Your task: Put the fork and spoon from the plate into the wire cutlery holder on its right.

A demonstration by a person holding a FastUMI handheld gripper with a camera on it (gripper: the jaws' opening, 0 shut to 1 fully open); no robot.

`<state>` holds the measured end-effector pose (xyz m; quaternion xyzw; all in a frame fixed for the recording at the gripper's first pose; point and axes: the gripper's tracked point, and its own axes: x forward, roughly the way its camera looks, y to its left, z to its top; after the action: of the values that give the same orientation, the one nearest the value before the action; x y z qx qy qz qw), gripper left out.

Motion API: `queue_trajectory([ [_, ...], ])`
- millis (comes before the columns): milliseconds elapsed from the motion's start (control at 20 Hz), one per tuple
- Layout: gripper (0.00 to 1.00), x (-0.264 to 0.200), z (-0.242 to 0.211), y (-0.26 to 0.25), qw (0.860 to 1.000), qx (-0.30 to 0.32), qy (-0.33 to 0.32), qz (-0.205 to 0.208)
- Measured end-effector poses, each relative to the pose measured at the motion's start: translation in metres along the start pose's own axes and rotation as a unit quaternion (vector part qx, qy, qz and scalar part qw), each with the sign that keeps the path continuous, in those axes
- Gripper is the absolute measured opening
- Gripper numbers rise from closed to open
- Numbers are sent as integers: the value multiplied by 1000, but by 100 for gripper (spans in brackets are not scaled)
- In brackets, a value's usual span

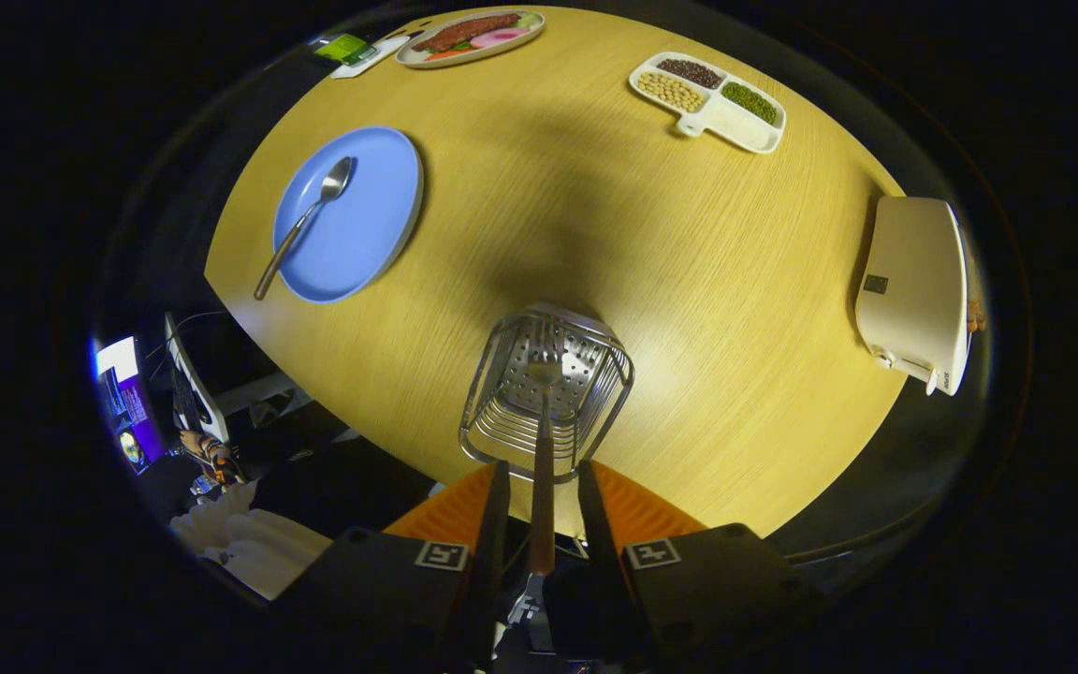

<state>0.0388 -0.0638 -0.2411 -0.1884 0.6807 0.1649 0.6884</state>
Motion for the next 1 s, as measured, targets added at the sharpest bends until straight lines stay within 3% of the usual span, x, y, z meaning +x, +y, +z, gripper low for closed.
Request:
queue_trajectory([
  [50, 61, -4, 1, 4, 1000, 2, -12, 6],
  [200, 84, -23, 8, 27, 997, 8, -65, 43],
  [250, 96, -28, 10, 33, 995, 10, -85, 46],
  [300, 100, -35, 13, 36, 993, 7, -111, 43],
  [800, 99, -75, 29, 123, 950, 37, -305, 56],
  [1000, 100, -68, 48, 178, 929, 80, -344, 113],
])
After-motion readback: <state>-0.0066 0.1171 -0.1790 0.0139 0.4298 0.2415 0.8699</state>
